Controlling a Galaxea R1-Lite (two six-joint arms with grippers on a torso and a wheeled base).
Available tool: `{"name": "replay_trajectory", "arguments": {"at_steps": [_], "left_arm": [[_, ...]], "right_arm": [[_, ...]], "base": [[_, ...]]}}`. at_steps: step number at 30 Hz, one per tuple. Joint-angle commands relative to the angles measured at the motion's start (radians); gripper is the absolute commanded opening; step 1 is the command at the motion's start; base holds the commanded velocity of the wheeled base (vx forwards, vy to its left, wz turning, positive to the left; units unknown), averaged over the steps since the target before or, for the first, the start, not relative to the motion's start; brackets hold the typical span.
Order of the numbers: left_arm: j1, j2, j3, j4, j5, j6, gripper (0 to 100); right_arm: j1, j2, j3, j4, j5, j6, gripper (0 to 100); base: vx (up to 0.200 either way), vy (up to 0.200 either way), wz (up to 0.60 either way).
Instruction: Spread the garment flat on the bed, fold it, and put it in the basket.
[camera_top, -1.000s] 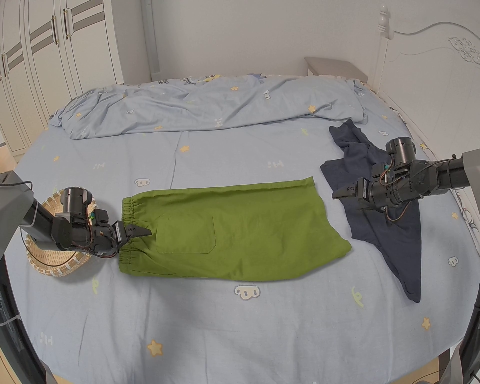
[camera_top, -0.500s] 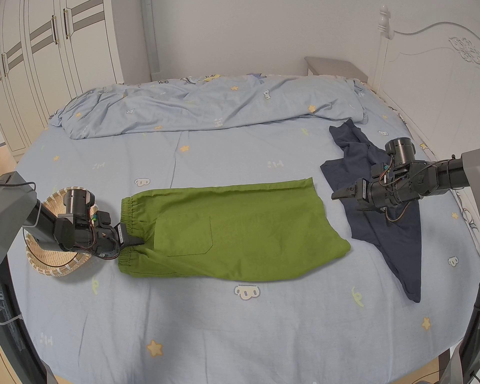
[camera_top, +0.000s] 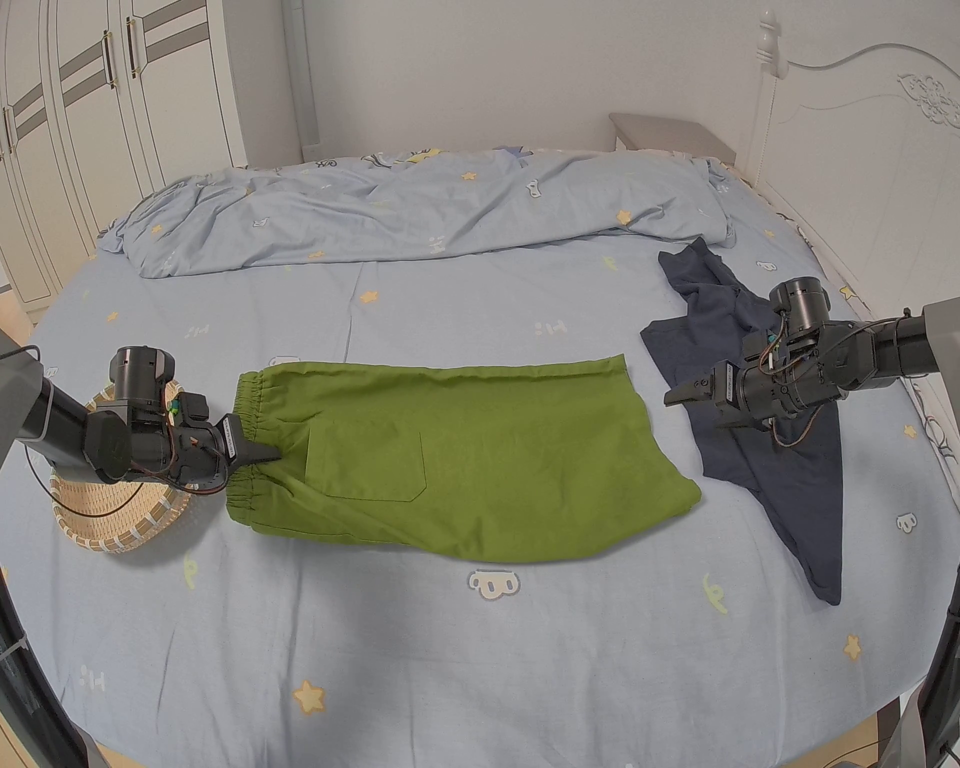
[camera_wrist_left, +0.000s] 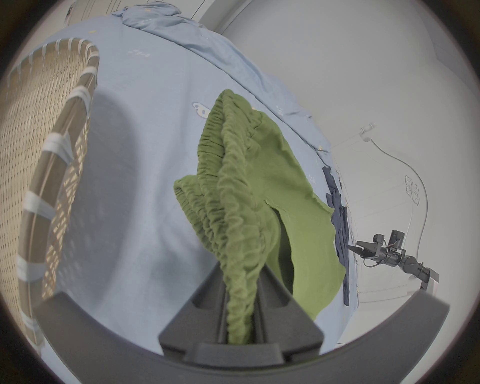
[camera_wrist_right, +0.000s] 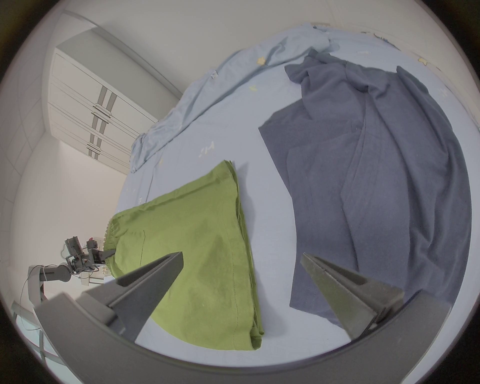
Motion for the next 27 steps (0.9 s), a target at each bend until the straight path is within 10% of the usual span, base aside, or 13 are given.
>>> {"name": "replay_trajectory", "arguments": {"at_steps": [1,14,27], "left_arm": [[-0.002,-0.051,-0.019,0.039,0.000,-0.001,0],[0.000,-0.037,-0.028,0.058,0.000,0.007,0],[0.003,-0.028,-0.034,0.058,0.000,0.007,0]], "right_arm": [[0.000,0.043,-0.035,0.033,0.002,0.000,100],[0.020,0.081,-0.016,0.084,0.159,-0.016,100],[0.069,0.107,0.010,0.110,0.160,-0.042,100]], "base": [[0.000,0.000,0.00],[0.000,0.000,0.00],[0.000,0.000,0.00]]}}
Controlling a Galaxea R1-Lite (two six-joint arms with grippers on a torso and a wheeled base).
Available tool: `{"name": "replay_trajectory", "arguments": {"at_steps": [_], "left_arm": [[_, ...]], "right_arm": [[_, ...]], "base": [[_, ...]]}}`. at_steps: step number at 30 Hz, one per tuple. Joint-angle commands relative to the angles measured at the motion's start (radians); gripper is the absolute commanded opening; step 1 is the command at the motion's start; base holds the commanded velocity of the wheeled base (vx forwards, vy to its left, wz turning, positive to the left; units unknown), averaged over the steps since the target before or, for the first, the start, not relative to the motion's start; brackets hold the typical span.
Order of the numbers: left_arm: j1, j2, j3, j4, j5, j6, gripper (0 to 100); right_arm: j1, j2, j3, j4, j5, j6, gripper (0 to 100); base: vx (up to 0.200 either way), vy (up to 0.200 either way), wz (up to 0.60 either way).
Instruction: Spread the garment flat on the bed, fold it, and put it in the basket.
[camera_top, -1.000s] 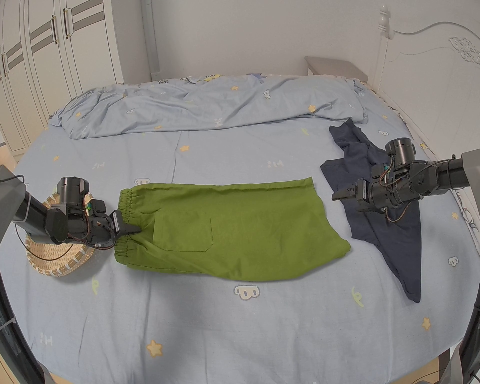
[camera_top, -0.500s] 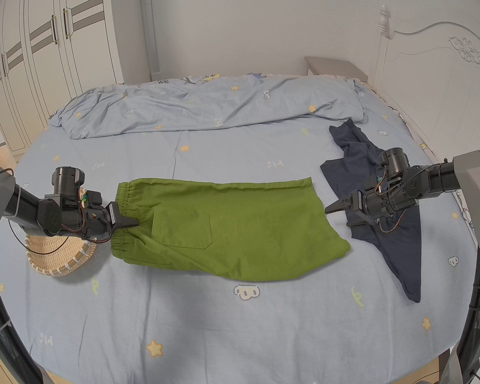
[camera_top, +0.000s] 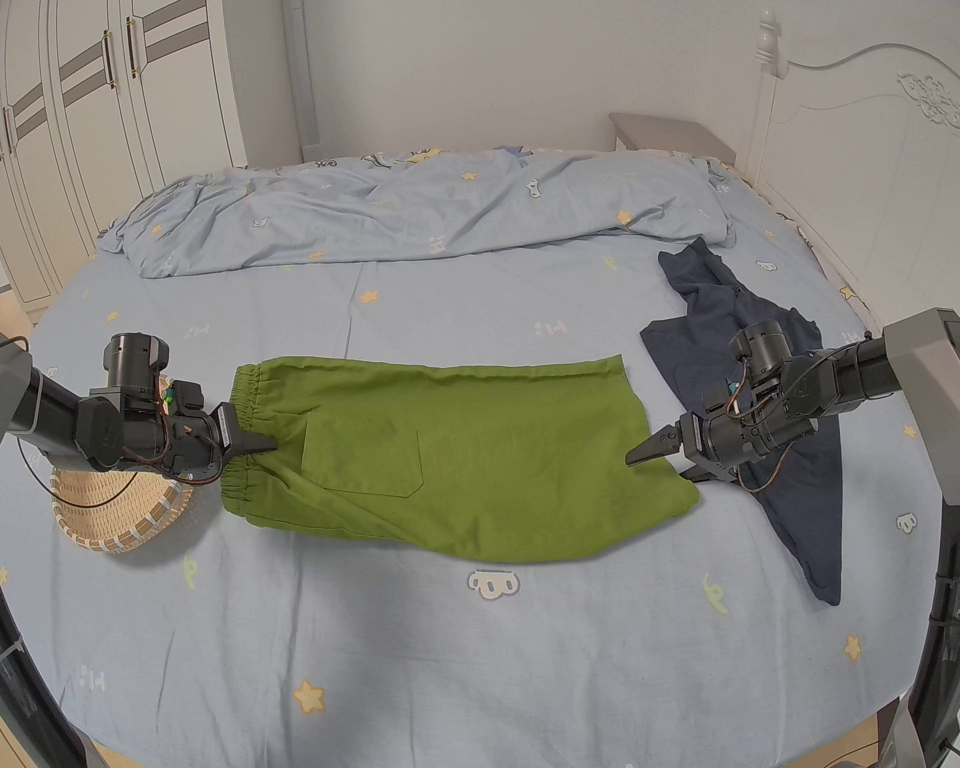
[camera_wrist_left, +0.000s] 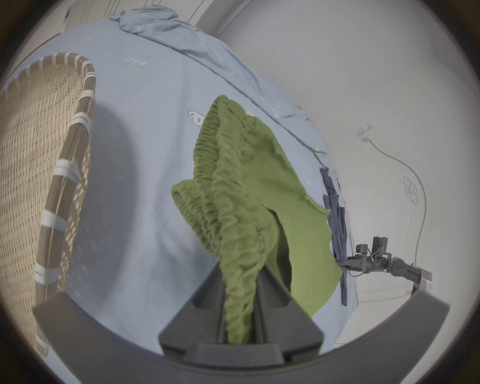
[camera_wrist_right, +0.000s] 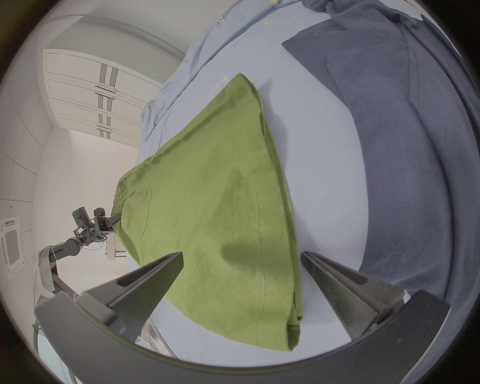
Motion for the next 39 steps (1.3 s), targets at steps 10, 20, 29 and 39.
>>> {"name": "replay_trajectory", "arguments": {"at_steps": [10,20,29,39], "left_arm": [[0.000,0.003,-0.001,-0.001,0.000,-0.001,0],[0.000,0.004,-0.001,-0.001,0.001,-0.001,0],[0.003,0.003,-0.003,0.019,0.000,0.001,0],[0.018,-0.085,-0.006,0.272,-0.005,0.165,0]], "right_arm": [[-0.001,0.035,-0.006,0.010,-0.001,-0.011,0],[-0.008,0.042,-0.014,0.008,-0.001,-0.011,0],[0.002,-0.008,0.022,0.019,-0.002,-0.031,0],[0.053,-0.269,0.241,0.047,-0.084,-0.095,0]], "base": [[0.000,0.000,0.00],[0.000,0.000,0.00],[0.000,0.000,0.00],[0.000,0.000,0.00]]}}
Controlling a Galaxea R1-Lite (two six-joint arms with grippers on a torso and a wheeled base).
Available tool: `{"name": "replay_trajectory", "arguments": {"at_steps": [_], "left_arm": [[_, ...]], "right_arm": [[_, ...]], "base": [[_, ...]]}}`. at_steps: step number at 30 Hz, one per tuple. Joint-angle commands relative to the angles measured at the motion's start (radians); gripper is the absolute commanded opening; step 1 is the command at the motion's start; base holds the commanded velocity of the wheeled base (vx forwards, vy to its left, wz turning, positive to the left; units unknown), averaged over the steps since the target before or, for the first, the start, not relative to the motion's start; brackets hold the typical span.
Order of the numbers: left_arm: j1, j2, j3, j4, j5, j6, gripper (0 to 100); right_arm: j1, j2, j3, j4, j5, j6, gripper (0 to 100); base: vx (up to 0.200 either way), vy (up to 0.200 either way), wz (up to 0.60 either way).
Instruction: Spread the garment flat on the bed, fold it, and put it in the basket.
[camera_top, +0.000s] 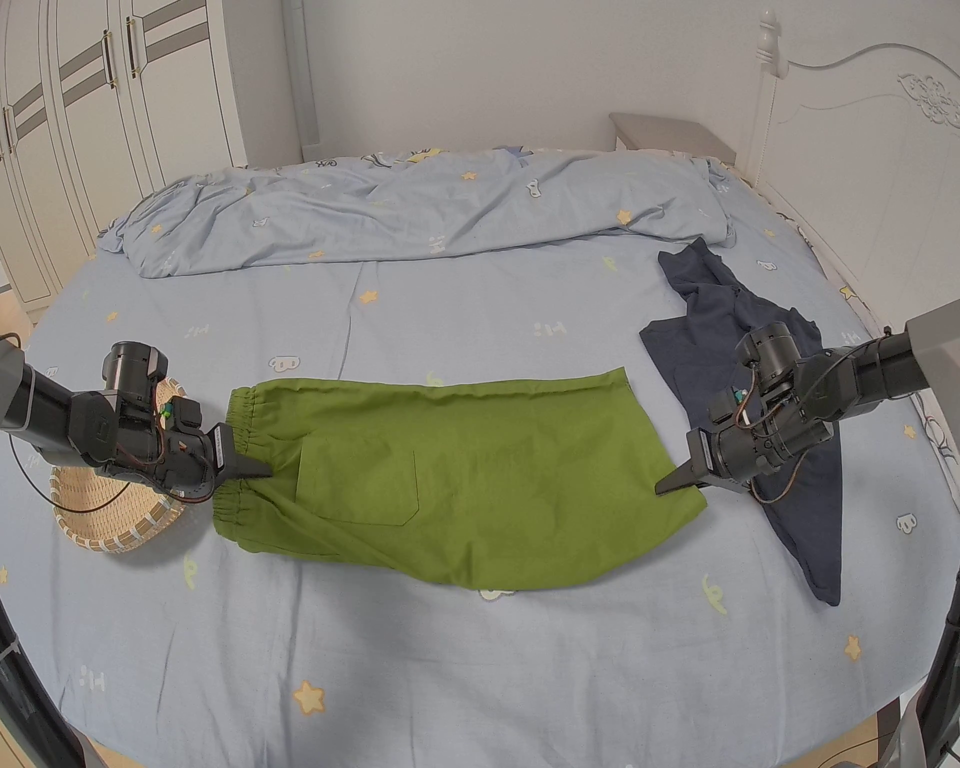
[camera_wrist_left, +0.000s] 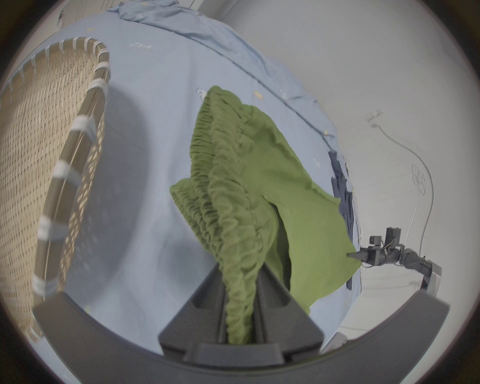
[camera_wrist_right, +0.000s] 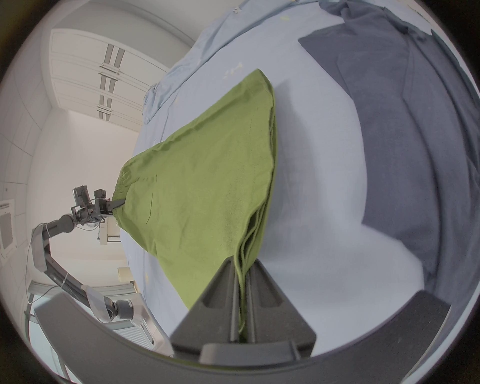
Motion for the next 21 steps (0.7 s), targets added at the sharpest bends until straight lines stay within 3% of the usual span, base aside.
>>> {"name": "replay_trajectory", "arguments": {"at_steps": [1,9,12,14,21], "left_arm": [[0.018,-0.072,0.004,0.112,-0.006,0.088,0],[0.058,-0.138,0.159,0.128,-0.005,0.178,0],[0.058,-0.138,0.159,0.128,-0.005,0.178,0],[0.072,-0.171,0.288,0.115,0.001,0.243,0],[0.089,-0.206,0.363,0.111,-0.002,0.276,0]], "right_arm": [[0.016,-0.177,0.144,0.008,-0.038,-0.012,0],[0.017,-0.298,0.427,-0.029,-0.038,-0.009,0],[0.017,-0.298,0.427,-0.029,-0.038,-0.009,0],[0.051,-0.321,0.598,-0.134,-0.041,-0.002,0],[0.100,-0.337,0.713,-0.192,-0.041,0.004,0]], "base": [[0.000,0.000,0.00],[0.000,0.000,0.00],[0.000,0.000,0.00],[0.000,0.000,0.00],[0.000,0.000,0.00]]}}
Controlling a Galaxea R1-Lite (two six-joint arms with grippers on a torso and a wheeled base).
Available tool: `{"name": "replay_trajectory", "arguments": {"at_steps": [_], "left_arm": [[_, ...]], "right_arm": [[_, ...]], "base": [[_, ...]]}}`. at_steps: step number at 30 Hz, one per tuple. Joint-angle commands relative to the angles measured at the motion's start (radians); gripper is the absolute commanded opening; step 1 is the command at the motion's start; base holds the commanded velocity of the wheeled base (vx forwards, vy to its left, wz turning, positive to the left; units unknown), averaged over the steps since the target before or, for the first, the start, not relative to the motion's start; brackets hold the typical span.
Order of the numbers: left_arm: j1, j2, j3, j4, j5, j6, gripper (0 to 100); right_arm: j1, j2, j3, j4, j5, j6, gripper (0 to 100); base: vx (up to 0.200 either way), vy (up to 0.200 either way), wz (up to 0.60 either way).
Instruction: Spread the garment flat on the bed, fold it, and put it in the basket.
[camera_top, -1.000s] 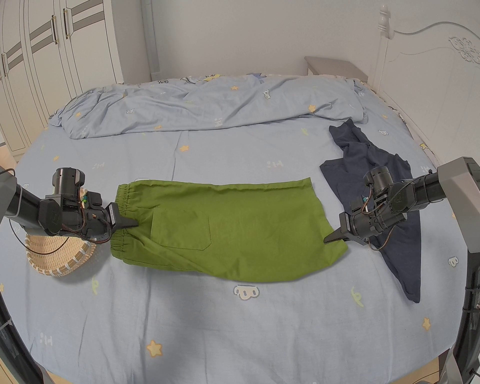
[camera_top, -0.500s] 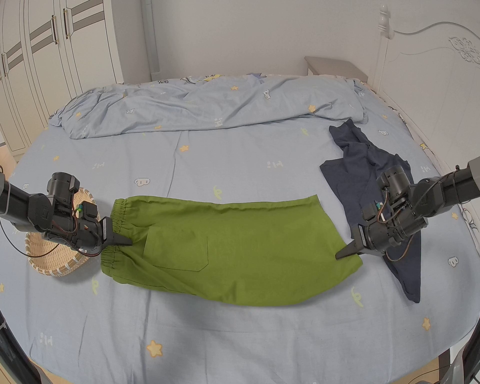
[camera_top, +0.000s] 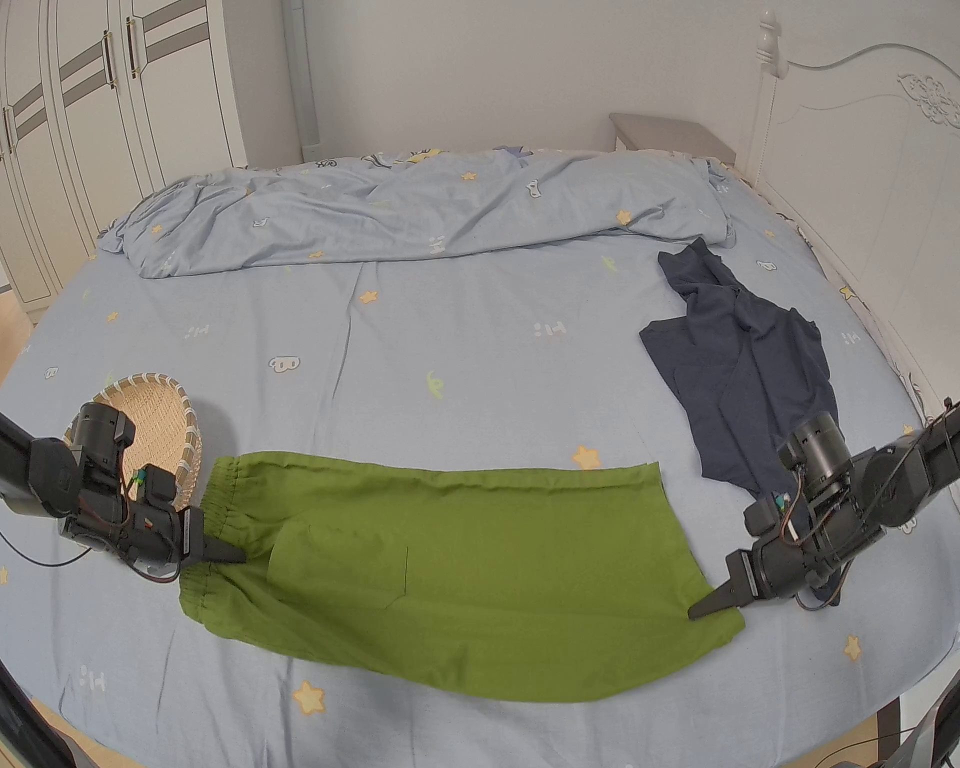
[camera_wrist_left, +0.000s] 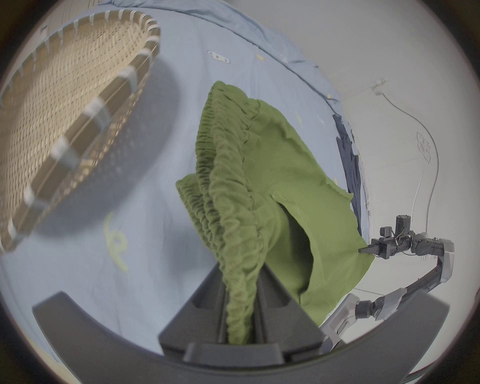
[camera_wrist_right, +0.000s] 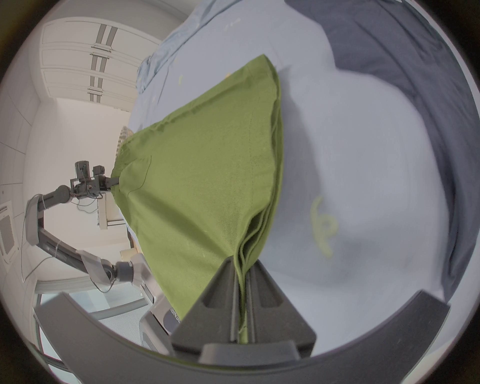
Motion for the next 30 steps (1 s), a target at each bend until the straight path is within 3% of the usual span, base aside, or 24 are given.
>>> {"name": "replay_trajectory", "arguments": {"at_steps": [1,5,17,18,30], "left_arm": [[0.034,-0.063,0.103,-0.004,0.002,0.052,0],[0.043,-0.060,0.126,-0.004,0.005,0.094,0],[0.046,-0.049,0.128,-0.006,0.005,0.100,0],[0.046,-0.048,0.128,-0.006,0.005,0.100,0],[0.046,-0.097,0.113,0.006,0.003,0.097,0]], "right_arm": [[0.069,-0.040,0.144,-0.071,-0.003,0.015,0],[0.085,-0.037,0.190,-0.118,-0.003,0.030,0],[0.085,-0.035,0.214,-0.148,-0.003,0.027,0],[0.085,-0.035,0.217,-0.150,-0.001,0.025,100],[0.066,-0.049,0.217,-0.190,-0.009,0.028,100]], "base": [[0.000,0.000,0.00],[0.000,0.000,0.00],[0.000,0.000,0.00],[0.000,0.000,0.00],[0.000,0.000,0.00]]}}
